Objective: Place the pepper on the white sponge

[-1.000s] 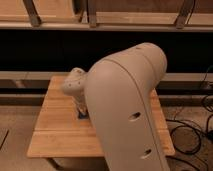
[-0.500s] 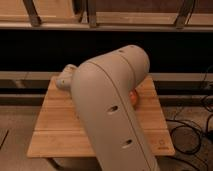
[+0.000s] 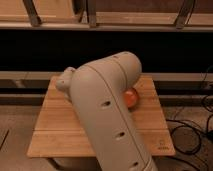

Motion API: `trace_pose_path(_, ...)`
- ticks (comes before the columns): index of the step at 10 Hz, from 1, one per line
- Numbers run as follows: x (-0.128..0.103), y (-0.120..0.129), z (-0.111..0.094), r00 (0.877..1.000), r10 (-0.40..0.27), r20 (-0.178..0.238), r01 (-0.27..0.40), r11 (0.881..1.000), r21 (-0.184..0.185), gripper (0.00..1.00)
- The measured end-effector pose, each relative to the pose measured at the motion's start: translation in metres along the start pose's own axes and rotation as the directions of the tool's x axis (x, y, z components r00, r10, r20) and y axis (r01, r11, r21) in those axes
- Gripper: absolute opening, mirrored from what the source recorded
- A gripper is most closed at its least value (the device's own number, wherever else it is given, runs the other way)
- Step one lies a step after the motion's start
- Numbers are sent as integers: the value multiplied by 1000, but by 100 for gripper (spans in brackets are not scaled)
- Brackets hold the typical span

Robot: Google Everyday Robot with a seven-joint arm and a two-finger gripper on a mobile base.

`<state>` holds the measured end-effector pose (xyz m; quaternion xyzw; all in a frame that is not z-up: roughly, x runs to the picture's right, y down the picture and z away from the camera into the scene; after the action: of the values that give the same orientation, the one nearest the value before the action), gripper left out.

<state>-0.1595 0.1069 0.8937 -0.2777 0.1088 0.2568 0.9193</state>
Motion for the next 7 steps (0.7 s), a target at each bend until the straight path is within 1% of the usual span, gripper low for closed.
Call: trace_pose_path(7,0,0,0,1000,0,-2,0,1000,1,7)
